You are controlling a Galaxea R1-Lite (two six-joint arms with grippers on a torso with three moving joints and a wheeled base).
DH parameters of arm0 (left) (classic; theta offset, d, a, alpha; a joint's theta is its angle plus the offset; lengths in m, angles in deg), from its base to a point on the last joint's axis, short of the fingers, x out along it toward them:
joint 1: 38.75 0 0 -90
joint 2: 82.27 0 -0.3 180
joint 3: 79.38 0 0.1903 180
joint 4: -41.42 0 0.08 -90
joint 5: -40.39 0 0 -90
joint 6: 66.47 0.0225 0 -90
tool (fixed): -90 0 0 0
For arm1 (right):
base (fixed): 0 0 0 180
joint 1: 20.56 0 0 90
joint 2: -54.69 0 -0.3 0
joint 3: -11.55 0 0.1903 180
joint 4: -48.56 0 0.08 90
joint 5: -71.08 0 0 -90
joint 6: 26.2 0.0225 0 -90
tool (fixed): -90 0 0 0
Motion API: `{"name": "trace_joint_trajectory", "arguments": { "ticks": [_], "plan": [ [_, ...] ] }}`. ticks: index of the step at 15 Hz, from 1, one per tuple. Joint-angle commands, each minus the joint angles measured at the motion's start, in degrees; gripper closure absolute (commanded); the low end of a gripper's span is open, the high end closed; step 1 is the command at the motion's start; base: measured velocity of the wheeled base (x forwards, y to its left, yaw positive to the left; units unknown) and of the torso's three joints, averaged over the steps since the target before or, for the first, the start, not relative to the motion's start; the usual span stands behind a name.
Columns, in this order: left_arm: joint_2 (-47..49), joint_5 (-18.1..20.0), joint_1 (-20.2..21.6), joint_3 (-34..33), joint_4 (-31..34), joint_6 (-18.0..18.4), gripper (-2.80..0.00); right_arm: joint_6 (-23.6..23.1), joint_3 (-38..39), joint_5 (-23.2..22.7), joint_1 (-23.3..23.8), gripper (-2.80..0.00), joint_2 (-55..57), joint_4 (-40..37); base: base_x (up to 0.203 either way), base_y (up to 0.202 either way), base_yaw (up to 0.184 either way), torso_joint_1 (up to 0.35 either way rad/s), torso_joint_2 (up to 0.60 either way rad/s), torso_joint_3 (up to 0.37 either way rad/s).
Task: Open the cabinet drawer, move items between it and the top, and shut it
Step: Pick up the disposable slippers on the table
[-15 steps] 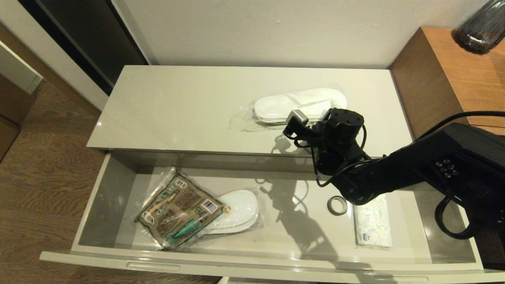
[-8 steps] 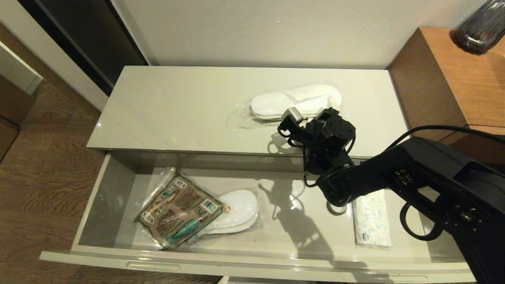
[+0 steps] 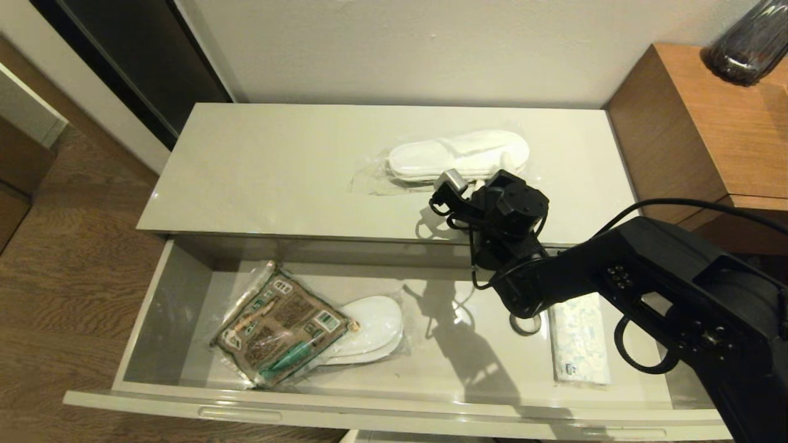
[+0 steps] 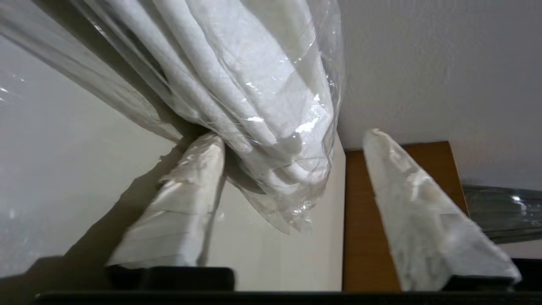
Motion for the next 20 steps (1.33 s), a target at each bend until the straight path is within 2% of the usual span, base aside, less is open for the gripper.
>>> {"name": "trace_joint_trajectory", "arguments": {
  "ticks": [1, 5, 9, 13, 15, 18, 20],
  "plan": [
    [0.1, 0.0, 0.0, 0.0, 0.0, 0.0, 0.00, -0.2, -0.1, 0.4, 0.4, 0.00, 0.7, 0.8, 0.000, 0.000, 0.000, 0.000, 0.00, 0.000],
    [0.1, 0.0, 0.1, 0.0, 0.0, 0.0, 0.00, 0.2, -0.2, 0.6, 0.4, 0.00, -0.2, 0.8, 0.000, 0.000, 0.000, 0.000, 0.00, 0.000],
    [0.1, 0.0, 0.0, 0.0, 0.0, 0.0, 0.00, 2.8, 1.1, 0.8, 0.4, 0.00, -5.7, 0.7, 0.000, 0.000, 0.000, 0.000, 0.00, 0.000],
    [0.1, 0.0, 0.0, 0.0, 0.0, 0.0, 0.00, 4.9, 7.2, 1.0, 0.4, 0.00, -13.6, 0.6, 0.000, 0.000, 0.000, 0.000, 0.00, 0.000],
    [0.1, 0.0, 0.1, 0.0, 0.0, 0.0, 0.00, 6.2, 8.9, 2.6, 0.5, 0.00, -17.7, 0.0, 0.000, 0.000, 0.000, 0.000, 0.00, 0.000],
    [0.1, 0.0, 0.0, 0.0, 0.0, 0.0, 0.00, 14.7, 8.8, 7.7, 0.9, 0.00, -24.3, -5.8, 0.000, 0.000, 0.000, 0.000, 0.00, 0.000],
    [0.1, 0.0, 0.1, 0.0, 0.0, 0.0, 0.00, 24.4, 8.7, 12.1, 0.8, 0.00, -30.4, -13.1, 0.000, 0.000, 0.000, 0.000, 0.00, 0.000]
  ]
}}
